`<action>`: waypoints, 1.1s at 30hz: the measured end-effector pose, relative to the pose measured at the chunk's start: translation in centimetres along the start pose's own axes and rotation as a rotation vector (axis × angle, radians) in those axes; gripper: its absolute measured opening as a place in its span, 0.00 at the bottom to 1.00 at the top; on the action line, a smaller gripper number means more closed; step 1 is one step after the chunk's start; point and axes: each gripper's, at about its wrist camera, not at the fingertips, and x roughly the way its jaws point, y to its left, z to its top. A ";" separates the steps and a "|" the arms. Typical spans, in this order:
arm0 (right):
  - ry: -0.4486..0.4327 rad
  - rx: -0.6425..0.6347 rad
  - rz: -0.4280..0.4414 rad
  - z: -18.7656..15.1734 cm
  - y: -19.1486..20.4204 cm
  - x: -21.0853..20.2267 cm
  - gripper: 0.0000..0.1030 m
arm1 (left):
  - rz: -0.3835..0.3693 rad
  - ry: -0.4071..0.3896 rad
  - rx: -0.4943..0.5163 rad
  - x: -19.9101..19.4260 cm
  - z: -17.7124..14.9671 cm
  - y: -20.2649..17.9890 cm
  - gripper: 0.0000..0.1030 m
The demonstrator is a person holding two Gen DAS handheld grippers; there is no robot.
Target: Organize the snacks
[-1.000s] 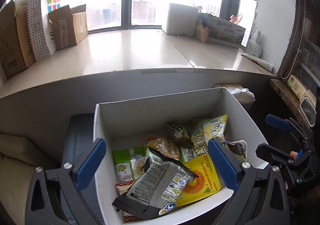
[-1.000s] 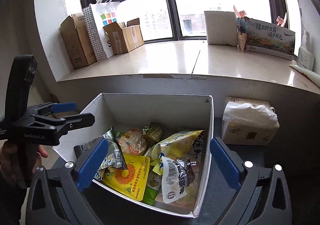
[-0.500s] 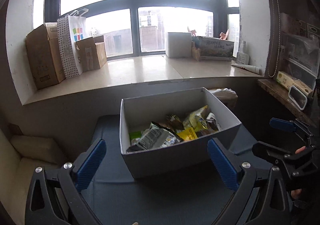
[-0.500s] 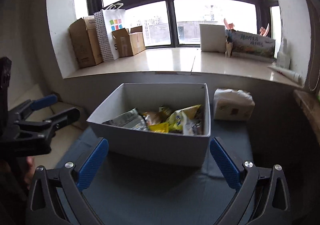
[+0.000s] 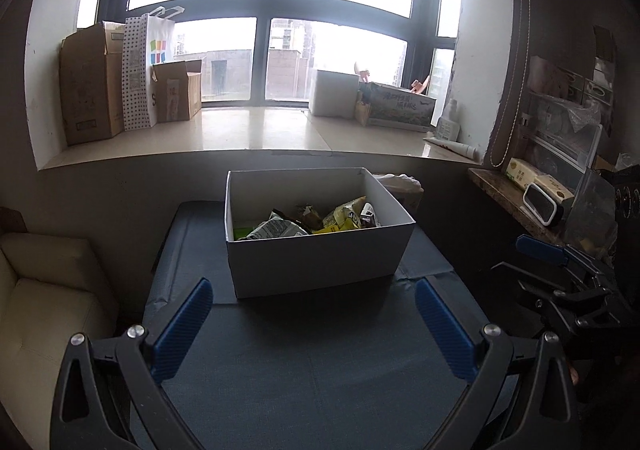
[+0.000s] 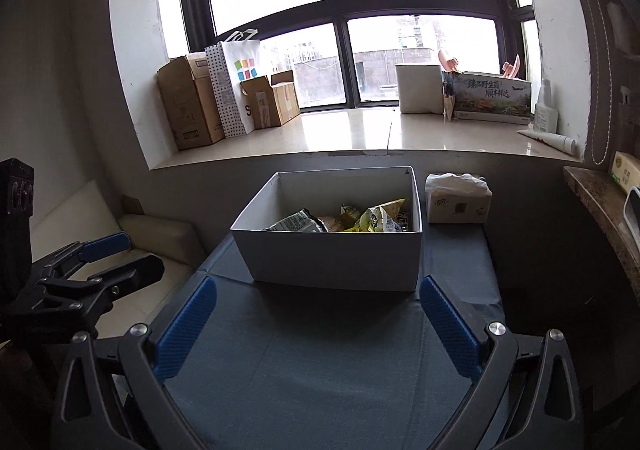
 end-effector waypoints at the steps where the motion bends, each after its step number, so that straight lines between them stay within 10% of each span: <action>1: 0.012 -0.004 0.001 0.1 0.2 0.0 1.00 | 0.006 -0.003 0.004 -0.1 0.1 0.1 1.00; 33: 0.053 0.016 0.000 0.1 0.1 0.9 1.00 | 0.032 0.024 0.020 0.9 0.2 0.3 1.00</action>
